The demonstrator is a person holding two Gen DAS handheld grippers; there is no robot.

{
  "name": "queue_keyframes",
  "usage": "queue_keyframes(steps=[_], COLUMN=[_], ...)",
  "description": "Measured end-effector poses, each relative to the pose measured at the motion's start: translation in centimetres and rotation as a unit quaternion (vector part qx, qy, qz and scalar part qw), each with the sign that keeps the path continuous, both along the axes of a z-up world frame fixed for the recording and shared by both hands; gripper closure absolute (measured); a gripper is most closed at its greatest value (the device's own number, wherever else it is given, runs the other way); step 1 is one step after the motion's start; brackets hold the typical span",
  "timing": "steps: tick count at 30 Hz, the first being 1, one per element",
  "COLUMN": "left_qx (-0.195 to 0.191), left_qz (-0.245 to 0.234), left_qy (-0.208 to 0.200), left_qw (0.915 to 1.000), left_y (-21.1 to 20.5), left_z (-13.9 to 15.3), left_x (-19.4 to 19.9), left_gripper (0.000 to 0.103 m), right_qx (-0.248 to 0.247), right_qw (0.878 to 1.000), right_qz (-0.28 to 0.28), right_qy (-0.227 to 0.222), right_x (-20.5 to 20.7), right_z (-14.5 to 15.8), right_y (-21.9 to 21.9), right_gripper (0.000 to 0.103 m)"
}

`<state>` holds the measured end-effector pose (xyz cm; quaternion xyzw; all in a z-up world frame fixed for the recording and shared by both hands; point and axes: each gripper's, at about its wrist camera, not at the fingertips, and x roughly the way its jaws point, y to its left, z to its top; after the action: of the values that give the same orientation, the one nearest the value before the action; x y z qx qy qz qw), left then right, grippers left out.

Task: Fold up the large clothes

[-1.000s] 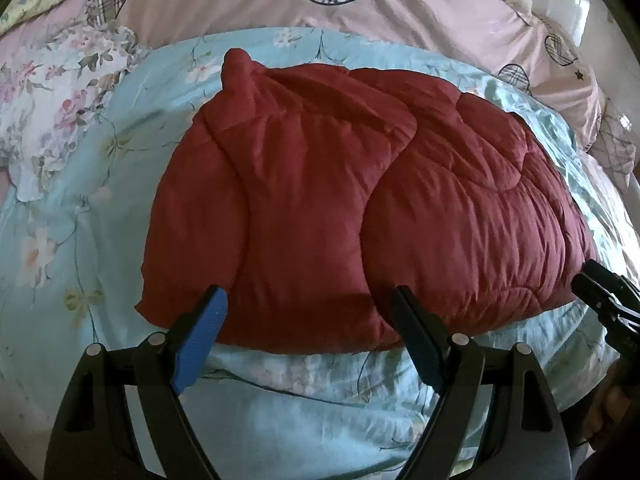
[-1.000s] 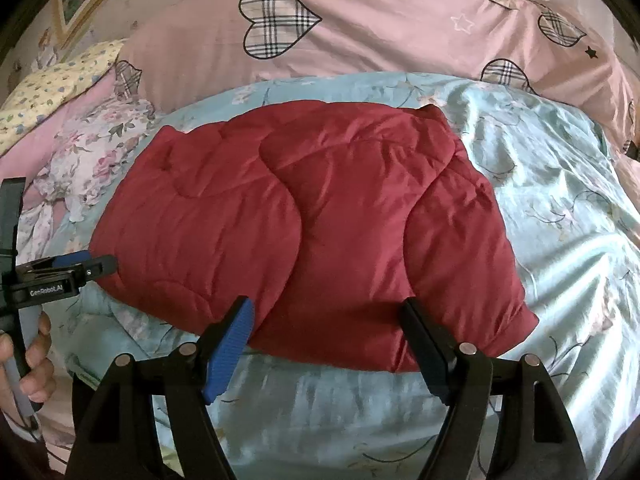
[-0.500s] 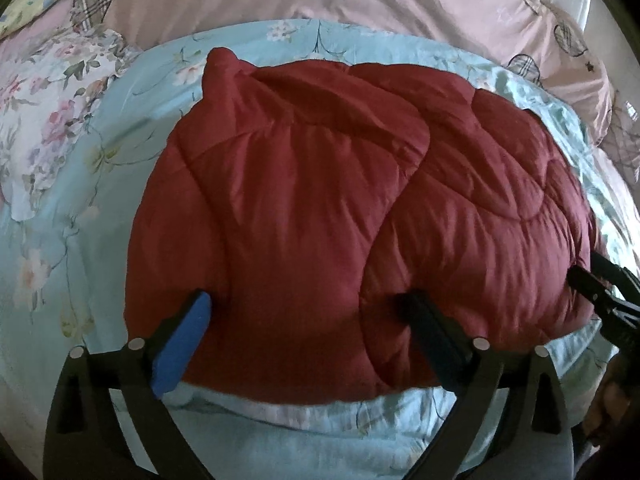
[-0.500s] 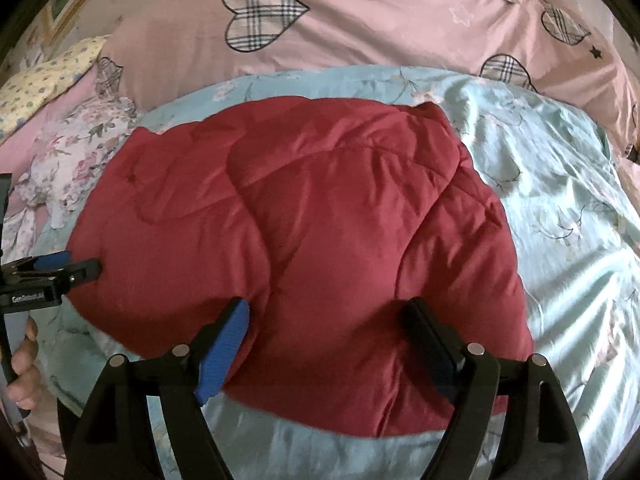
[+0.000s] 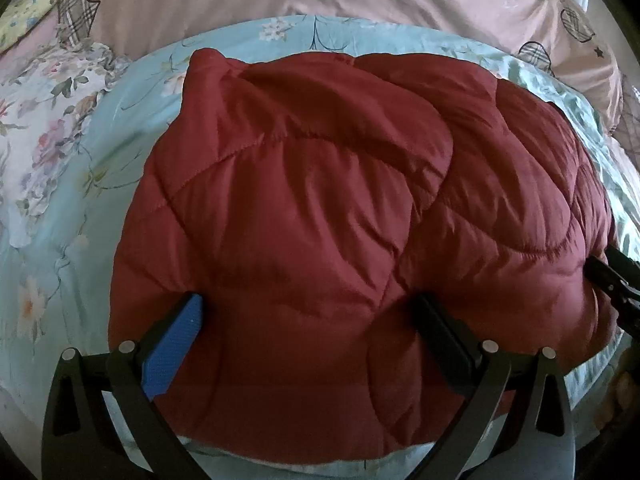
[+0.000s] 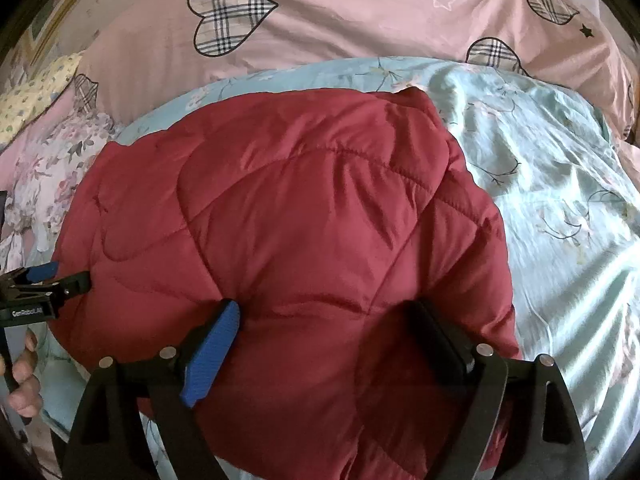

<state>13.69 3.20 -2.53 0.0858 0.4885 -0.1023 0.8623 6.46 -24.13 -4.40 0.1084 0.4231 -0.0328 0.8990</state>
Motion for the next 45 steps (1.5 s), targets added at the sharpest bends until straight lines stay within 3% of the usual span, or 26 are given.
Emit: queue_keyframes(steps=[23, 30, 34, 45], left_qx=[-0.001, -0.033, -0.016, -0.005], left_qz=[0.01, 0.032, 0.033, 0.045], left_qy=[0.0, -0.014, -0.011, -0.007], left_qw=[0.9999, 0.9988, 0.9993, 0.9989], left_y=[-0.4, 0.8, 0.8, 0.4], left_z=[-0.7, 1.6, 1.1, -0.3], left_x=[1.4, 0.1, 0.2, 0.9], left_gripper=[0.0, 0.0, 0.0, 0.0], right_qx=[0.013, 0.019, 0.015, -0.003], right_qw=[1.0, 1.0, 1.0, 0.998], right_qz=[0.008, 0.007, 0.006, 0.039], right_qy=[0.015, 0.009, 0.001, -0.046], right_x=[2.1, 2.0, 1.8, -0.2], right_z=[-0.4, -0.6, -0.6, 3.8], right_y=[-1.2, -1.2, -1.0, 0.6], right_gripper=[0.008, 0.008, 0.007, 0.007])
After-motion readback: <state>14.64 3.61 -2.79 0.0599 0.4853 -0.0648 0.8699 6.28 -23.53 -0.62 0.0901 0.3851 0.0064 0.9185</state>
